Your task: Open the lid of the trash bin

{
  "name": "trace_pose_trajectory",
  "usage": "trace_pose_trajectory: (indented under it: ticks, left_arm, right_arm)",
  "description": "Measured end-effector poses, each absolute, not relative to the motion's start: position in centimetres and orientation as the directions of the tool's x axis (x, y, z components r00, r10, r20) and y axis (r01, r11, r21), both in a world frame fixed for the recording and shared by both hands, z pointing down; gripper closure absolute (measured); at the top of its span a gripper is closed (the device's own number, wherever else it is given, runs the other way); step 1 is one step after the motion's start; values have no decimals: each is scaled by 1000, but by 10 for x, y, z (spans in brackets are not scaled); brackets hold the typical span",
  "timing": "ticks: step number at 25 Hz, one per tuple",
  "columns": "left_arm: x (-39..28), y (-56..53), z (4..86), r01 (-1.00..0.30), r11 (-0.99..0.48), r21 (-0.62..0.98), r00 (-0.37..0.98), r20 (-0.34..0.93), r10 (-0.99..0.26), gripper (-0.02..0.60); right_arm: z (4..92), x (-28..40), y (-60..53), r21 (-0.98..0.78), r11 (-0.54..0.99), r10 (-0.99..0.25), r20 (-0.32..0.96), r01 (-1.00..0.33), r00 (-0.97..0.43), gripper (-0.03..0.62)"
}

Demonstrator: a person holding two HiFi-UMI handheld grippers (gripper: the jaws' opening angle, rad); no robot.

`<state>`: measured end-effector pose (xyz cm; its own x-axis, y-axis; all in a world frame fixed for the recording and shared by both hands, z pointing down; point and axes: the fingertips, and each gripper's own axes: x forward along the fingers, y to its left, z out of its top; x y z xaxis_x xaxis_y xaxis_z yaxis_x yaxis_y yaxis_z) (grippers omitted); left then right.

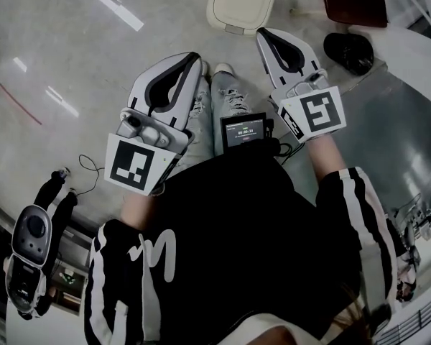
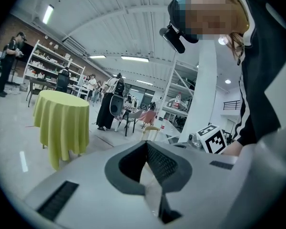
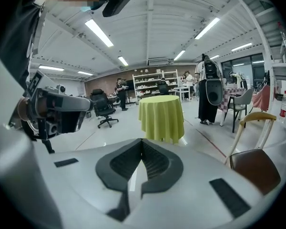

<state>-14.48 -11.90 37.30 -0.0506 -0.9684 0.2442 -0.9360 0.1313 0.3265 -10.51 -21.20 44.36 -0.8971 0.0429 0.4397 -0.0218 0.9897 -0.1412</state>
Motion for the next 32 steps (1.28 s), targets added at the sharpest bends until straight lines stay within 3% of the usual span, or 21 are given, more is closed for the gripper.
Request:
trace_pose_trajectory:
  ticks: [14, 32]
  left_arm:
    - [-143, -109, 395, -921, 162, 353, -58, 287, -956, 574]
    - [-142, -110, 413, -905, 181, 385, -64, 298, -952, 574]
  right_arm:
    - [499, -114, -199, -176, 983, 135, 506, 51, -852, 589]
    - [580, -110, -200, -152, 985, 163, 617, 86, -770, 591]
